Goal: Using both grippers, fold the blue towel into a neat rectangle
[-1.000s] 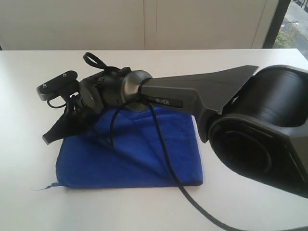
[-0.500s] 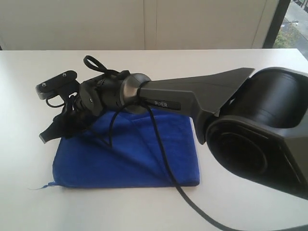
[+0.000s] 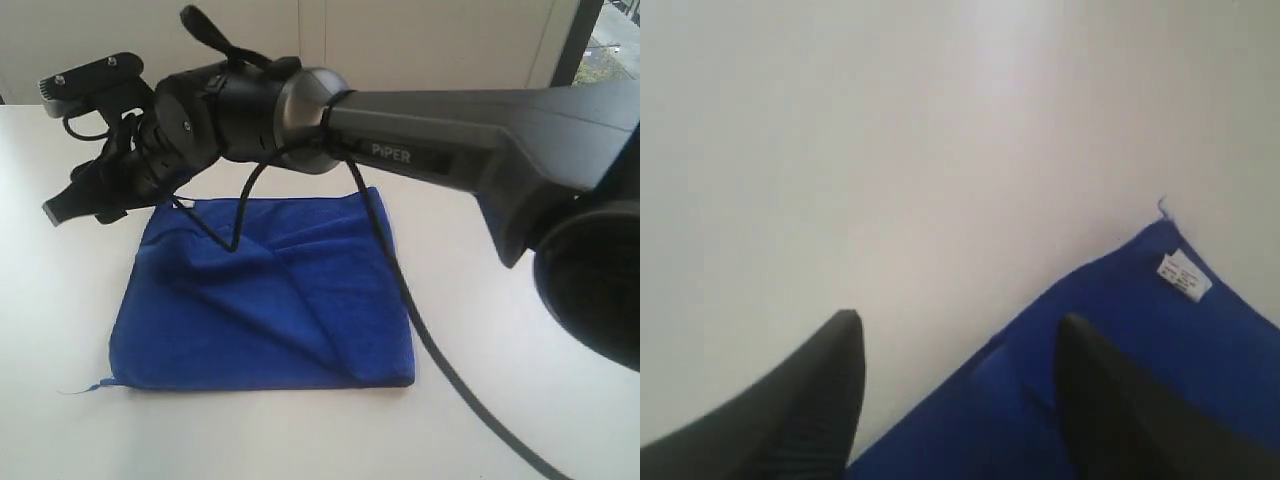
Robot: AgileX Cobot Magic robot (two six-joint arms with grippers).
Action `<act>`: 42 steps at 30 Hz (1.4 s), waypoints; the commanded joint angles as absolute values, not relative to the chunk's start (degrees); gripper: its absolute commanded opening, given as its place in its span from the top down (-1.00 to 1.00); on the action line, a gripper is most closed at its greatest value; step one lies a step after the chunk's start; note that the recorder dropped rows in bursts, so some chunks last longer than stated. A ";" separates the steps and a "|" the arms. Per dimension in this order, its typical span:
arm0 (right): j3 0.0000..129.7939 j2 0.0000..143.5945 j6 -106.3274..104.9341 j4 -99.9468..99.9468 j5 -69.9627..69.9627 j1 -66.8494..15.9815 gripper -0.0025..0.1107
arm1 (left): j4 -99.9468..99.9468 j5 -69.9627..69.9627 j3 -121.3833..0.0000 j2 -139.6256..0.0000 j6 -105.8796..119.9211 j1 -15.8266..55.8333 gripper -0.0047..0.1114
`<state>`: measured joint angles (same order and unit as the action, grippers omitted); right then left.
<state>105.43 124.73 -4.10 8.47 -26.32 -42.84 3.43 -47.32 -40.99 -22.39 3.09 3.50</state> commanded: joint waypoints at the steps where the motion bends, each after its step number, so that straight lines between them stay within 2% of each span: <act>1: 105.57 123.16 -3.95 7.20 -32.08 -41.18 0.00 | 3.57 -47.66 -40.66 -22.06 2.81 3.58 0.92; 3: 105.57 123.16 -3.86 6.67 -35.42 -39.87 0.10 | 3.57 -47.66 -40.66 -22.06 2.81 3.58 0.92; 6: 105.57 123.16 -3.86 6.16 -40.28 -37.74 0.41 | 3.57 -47.66 -40.66 -22.06 2.81 3.58 0.92; 9: 105.57 123.16 -3.86 3.74 -45.06 -35.17 0.80 | 3.57 -47.66 -40.66 -22.06 2.81 3.58 0.92; 11: 105.57 123.16 -3.86 2.31 -47.30 -33.44 0.96 | 3.57 -47.66 -40.66 -22.06 2.81 3.58 0.92; 17: 105.17 124.31 -4.08 -1.14 -48.67 -28.80 0.96 | 3.57 -47.66 -40.66 -22.06 2.81 3.58 0.92; 30: 104.49 132.47 -6.41 -1.37 -42.02 -18.63 0.96 | 3.57 -47.66 -40.66 -22.06 2.81 3.58 0.92; 38: 104.49 135.41 -5.94 -2.29 -42.44 -14.50 0.96 | 3.57 -47.66 -40.66 -22.06 2.81 3.58 0.92; 42: 104.49 135.41 -1.98 -2.72 -47.01 -11.12 0.96 | 3.57 -47.66 -40.66 -22.06 2.81 3.58 0.92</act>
